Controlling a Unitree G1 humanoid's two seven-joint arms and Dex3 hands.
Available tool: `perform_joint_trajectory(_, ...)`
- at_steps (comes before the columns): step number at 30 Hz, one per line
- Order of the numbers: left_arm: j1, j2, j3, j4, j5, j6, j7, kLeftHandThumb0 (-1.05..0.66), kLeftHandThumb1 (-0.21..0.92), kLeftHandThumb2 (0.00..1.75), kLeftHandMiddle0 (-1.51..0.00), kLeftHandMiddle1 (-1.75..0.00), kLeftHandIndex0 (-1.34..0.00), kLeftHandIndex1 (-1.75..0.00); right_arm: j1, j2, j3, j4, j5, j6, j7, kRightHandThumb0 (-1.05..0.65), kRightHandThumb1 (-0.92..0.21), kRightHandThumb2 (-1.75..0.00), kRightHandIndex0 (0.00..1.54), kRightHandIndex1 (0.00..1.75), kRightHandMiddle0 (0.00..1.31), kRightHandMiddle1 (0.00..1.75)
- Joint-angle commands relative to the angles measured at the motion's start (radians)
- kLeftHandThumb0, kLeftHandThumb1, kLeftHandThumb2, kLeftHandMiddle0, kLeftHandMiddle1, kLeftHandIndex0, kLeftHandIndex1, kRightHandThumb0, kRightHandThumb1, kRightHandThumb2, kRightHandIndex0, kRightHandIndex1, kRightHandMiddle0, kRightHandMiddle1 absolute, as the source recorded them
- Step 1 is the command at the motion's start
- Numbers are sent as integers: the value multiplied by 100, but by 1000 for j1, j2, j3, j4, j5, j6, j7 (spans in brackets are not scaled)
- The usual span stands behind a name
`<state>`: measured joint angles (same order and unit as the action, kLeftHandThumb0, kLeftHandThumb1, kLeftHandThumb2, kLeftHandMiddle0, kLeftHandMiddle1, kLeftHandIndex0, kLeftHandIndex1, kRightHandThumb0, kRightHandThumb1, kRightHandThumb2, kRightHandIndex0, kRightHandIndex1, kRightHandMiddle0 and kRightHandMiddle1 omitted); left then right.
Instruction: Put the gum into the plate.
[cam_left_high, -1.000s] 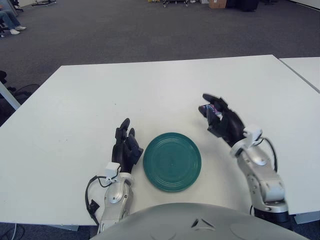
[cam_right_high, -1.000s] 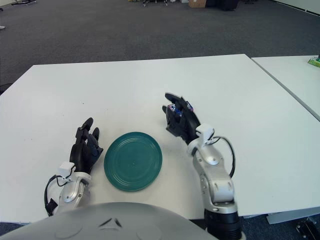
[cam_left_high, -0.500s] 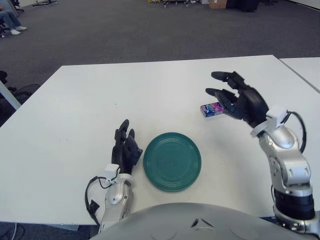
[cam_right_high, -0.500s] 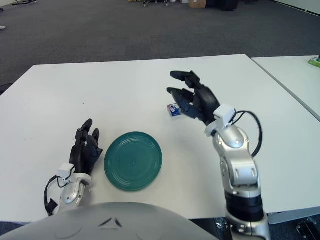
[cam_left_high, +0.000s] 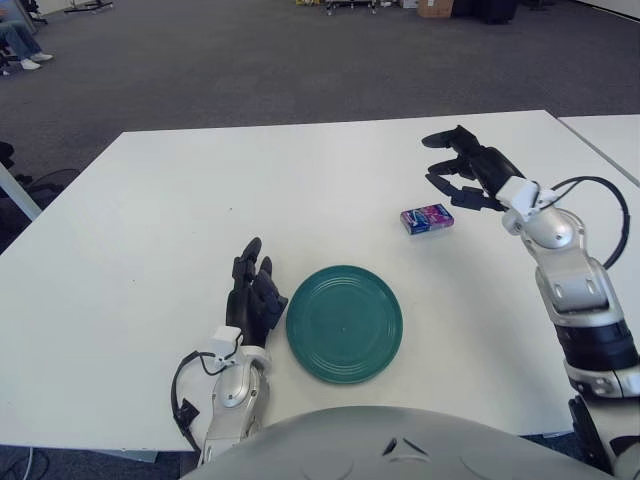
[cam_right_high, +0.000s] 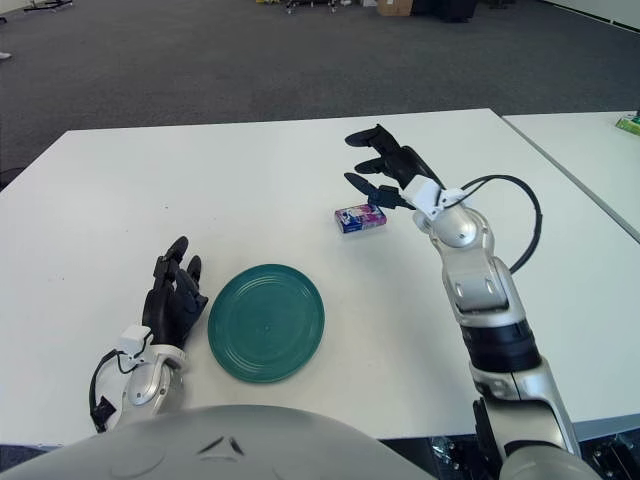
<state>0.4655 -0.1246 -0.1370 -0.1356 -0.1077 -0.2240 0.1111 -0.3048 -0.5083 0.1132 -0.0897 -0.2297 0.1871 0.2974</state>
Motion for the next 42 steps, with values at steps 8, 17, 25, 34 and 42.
perform_joint_trajectory(8,-25,-30,-32,-90,1,47,5,-86,92,99,-32,0,0,-65,-94,-31,123,270,-196,-140,-32,-82,-92,-64,30,4,0,66)
perform_joint_trajectory(17,-35,-24,-46,-116,20,78,17,-86,92,99,-27,0,0,-59,-96,-42,187,340,-303,-168,-35,-95,-92,-78,18,0,0,46)
perform_joint_trajectory(25,-63,-10,-47,-130,34,114,11,-86,92,101,-23,0,0,-50,-159,-66,262,480,-424,-248,-64,-103,-92,-81,9,0,0,35)
perform_joint_trajectory(34,-83,3,-46,-143,45,131,5,-87,92,104,-19,0,0,-40,-235,-79,307,573,-484,-301,-45,-105,-92,-82,4,0,0,26)
perform_joint_trajectory(42,-97,3,-51,-133,57,116,4,-87,92,105,-19,0,0,-38,-263,-103,351,575,-529,-319,21,-105,-92,-82,5,1,0,25)
